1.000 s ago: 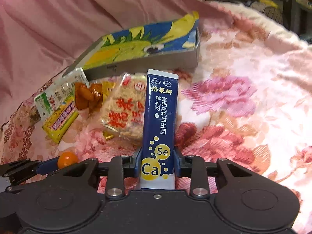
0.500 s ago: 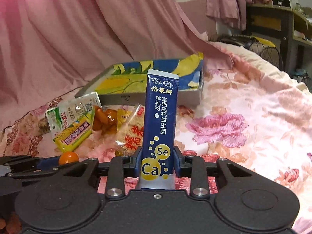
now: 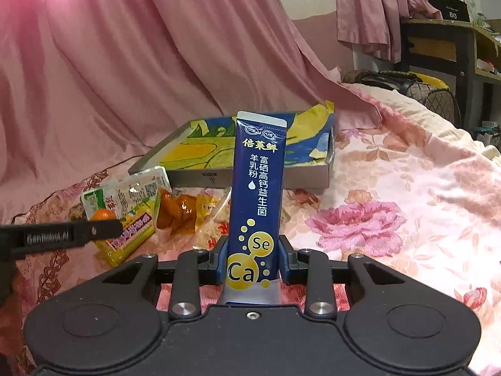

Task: Organize snacks
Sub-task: 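Carry the mandarin and the blue stick over the dinosaur tray with both tools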

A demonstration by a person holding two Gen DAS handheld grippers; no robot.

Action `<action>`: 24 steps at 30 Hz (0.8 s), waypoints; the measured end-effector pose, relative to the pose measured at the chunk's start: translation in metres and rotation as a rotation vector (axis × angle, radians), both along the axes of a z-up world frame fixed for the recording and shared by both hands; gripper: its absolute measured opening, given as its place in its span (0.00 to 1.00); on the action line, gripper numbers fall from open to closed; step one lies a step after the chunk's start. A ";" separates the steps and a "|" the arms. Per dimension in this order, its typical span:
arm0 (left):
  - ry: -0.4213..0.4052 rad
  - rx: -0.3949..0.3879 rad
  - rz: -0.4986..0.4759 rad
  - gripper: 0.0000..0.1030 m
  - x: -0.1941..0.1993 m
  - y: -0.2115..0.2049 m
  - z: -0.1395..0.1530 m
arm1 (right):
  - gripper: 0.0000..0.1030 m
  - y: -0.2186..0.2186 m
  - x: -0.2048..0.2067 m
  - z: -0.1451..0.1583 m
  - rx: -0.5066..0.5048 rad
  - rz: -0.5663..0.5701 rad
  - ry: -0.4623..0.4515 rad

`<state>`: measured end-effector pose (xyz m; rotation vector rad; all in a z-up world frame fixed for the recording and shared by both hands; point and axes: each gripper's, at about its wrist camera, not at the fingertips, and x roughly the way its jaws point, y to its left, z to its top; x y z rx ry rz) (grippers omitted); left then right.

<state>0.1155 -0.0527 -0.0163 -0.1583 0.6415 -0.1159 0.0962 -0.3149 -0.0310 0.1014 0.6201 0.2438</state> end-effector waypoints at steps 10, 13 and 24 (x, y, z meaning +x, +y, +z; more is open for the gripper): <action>-0.027 0.032 0.000 0.35 0.025 -0.006 0.015 | 0.33 -0.005 0.009 -0.001 0.025 -0.021 -0.035; -0.040 0.031 0.003 0.35 0.033 -0.009 0.020 | 0.33 -0.008 0.012 -0.001 0.036 -0.029 -0.045; -0.049 0.013 0.014 0.35 0.058 -0.015 0.025 | 0.33 -0.005 0.032 -0.002 0.055 0.002 -0.106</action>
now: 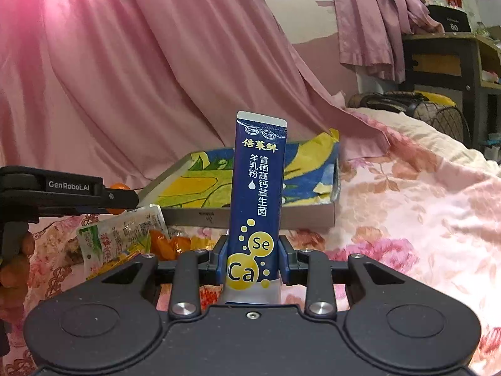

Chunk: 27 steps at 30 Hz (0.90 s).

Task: Organize snacks
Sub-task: 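Carry the mandarin and the blue stick over the dinosaur tray with both tools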

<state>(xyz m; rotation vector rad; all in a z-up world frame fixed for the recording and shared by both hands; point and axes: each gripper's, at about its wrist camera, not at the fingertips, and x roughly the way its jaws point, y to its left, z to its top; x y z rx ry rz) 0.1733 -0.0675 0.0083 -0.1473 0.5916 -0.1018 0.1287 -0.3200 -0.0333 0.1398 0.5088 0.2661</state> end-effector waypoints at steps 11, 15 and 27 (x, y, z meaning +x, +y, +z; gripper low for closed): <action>0.007 -0.008 0.044 0.35 0.029 0.002 -0.002 | 0.33 -0.007 0.032 -0.003 0.054 -0.035 -0.037; 0.004 -0.012 0.061 0.35 0.043 0.003 -0.001 | 0.33 -0.009 0.047 0.000 0.083 -0.045 -0.060; 0.029 -0.025 0.135 0.35 0.102 0.016 -0.002 | 0.33 -0.003 0.137 -0.005 0.128 -0.061 -0.124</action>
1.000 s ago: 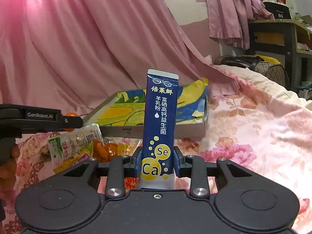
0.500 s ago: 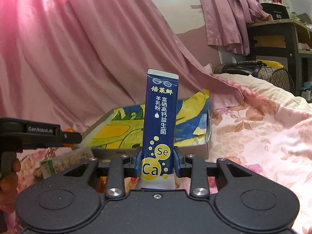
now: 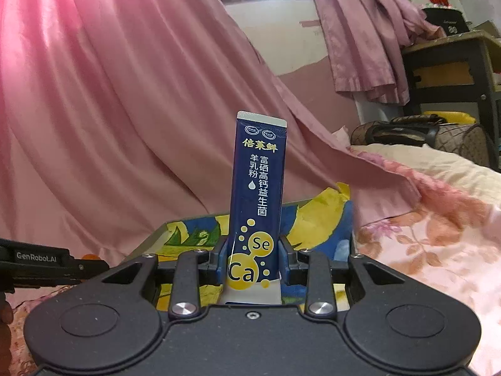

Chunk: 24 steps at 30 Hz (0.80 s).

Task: Organize snacks
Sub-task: 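Carry the mandarin and the blue stick over the dinosaur tray with both tools, then open both tools to drop the mandarin and blue stick into the tray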

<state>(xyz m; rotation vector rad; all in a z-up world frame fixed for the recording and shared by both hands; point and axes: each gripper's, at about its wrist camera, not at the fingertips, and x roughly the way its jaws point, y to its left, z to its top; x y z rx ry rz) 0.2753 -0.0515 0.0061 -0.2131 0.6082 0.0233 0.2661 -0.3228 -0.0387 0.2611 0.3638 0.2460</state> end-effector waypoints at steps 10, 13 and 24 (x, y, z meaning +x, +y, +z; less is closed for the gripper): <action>0.066 -0.034 0.003 0.35 0.073 -0.022 -0.025 | 0.33 0.007 0.055 -0.017 -0.088 0.080 0.118; 0.114 -0.053 -0.021 0.35 0.085 -0.032 -0.038 | 0.33 0.009 0.062 -0.024 -0.142 0.096 0.167; 0.236 -0.023 -0.095 0.35 0.101 -0.051 -0.056 | 0.33 0.015 0.065 -0.040 -0.208 0.119 0.248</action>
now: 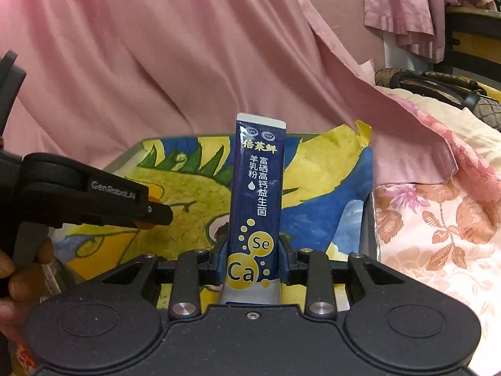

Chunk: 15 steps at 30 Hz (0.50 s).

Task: Organize snacks
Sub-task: 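Open both tools to drop the mandarin and blue stick into the tray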

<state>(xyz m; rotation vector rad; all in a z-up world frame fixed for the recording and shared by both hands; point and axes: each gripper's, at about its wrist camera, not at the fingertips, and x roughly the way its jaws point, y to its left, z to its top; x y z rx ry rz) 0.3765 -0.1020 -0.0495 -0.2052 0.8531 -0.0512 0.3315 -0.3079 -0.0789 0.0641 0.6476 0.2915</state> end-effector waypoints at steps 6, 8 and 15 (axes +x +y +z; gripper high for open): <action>0.031 0.014 0.003 0.35 0.000 -0.003 -0.003 | 0.34 0.004 0.002 -0.004 -0.032 0.005 0.017; 0.036 0.033 -0.005 0.35 0.001 -0.005 -0.004 | 0.34 0.005 0.002 -0.006 -0.049 0.010 0.015; 0.018 0.070 -0.002 0.55 -0.008 -0.009 0.004 | 0.40 0.008 -0.005 -0.006 -0.073 0.008 -0.010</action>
